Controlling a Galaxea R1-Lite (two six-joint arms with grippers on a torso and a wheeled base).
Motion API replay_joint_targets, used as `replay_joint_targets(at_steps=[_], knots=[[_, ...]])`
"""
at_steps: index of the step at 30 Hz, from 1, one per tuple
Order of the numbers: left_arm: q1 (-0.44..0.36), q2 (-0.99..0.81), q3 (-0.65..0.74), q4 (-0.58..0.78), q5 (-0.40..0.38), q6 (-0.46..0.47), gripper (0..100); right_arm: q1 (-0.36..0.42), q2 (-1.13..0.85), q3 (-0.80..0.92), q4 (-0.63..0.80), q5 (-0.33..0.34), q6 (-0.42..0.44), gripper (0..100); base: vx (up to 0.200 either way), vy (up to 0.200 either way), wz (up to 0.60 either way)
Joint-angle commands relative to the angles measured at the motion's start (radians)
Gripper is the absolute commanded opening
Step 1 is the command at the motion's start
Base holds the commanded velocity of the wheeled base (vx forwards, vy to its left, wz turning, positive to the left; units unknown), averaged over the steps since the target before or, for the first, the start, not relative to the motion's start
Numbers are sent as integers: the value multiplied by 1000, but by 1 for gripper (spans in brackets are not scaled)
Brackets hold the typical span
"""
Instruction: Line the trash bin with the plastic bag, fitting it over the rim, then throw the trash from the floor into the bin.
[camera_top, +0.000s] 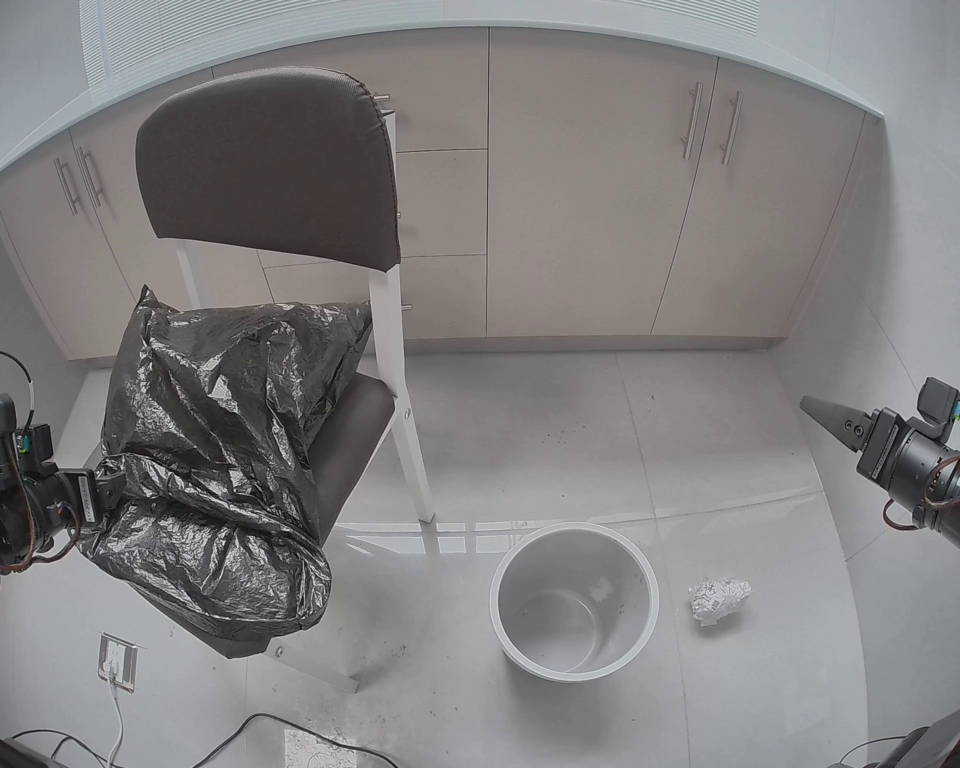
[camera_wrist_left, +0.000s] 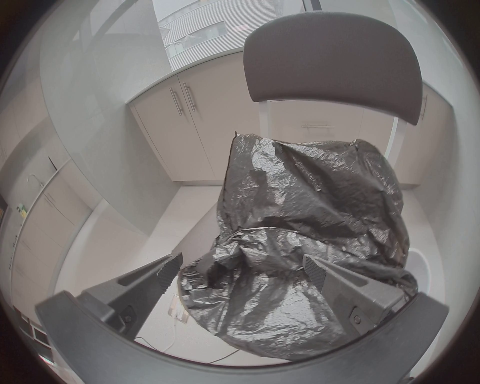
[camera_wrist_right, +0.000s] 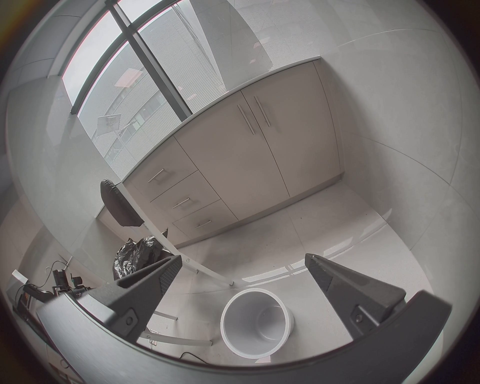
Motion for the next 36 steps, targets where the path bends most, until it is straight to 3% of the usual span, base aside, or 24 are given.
replay_joint_targets(at_steps=[1,3,5,7,11,20,36], knots=[[95,-26,11,2,-66,56,100,7,-14,1,-13,0,-5,100,0,0,0],[155,-47,9,12,-130,96,100,5,-17,0,-14,0,-4,100,0,0,0],[155,-47,9,12,-130,96,100,5,-17,0,-14,0,-4,100,0,0,0],[261,-39,11,11,-247,165,100,-1,-22,-3,-14,0,-4,100,0,0,0],[305,22,-1,0,-356,186,100,-1,-16,0,-14,1,-4,100,0,0,0],[305,105,-26,-6,-428,220,100,-1,-5,-2,-14,0,-4,100,0,0,0],[322,307,-58,-136,-428,274,100,1,7,1,-14,1,-1,100,0,0,0]])
